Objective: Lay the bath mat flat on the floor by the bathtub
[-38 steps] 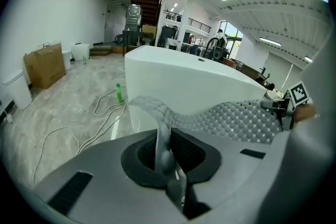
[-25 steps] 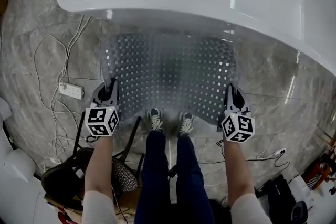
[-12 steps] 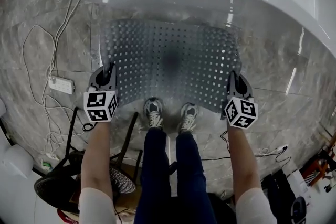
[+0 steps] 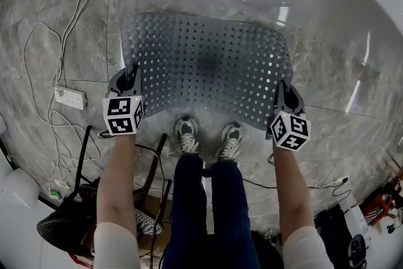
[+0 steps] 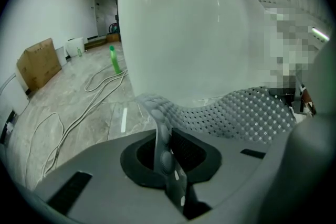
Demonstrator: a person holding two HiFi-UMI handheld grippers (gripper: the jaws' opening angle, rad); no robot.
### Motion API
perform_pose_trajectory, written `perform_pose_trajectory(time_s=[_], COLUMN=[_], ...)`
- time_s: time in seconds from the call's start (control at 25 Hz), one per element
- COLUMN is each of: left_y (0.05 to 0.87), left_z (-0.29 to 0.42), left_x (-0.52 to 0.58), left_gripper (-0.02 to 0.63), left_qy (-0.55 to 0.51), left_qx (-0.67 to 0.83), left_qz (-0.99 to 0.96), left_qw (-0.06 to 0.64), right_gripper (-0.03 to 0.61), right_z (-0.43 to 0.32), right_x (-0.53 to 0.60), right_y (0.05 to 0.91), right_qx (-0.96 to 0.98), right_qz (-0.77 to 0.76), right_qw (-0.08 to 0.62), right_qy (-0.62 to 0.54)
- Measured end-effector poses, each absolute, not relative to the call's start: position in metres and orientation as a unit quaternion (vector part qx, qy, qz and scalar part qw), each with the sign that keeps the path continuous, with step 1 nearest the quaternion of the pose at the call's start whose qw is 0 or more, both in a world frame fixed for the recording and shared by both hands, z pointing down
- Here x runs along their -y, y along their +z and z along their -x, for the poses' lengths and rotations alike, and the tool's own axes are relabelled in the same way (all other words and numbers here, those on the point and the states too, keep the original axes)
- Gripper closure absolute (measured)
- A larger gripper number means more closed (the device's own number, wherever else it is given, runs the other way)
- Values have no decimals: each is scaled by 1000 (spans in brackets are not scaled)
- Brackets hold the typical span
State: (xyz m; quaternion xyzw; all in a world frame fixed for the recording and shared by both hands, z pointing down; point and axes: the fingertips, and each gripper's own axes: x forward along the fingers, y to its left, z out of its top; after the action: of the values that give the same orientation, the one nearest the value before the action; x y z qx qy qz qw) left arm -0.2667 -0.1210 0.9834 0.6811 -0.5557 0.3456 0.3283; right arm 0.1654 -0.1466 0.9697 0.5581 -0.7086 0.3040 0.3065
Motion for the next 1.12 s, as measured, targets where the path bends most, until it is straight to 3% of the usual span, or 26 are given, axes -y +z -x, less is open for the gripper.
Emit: perform_pose_trajectory(time_s=[0.72,1.12], left_y=[1067,1089], left_z=[286,283], left_x=[116,118], left_gripper=[571,571], left_qy=[406,462], left_qx=[571,540], left_qz=[-598,-602], left_qw=[390,363], right_gripper=[538,538], right_z=[-195,-162], right_x=[124,111], right_y=[1046,1068], right_qx=[665,688], right_qz=[-571,-515], right_qw=[346,434], right_qy=[334,270])
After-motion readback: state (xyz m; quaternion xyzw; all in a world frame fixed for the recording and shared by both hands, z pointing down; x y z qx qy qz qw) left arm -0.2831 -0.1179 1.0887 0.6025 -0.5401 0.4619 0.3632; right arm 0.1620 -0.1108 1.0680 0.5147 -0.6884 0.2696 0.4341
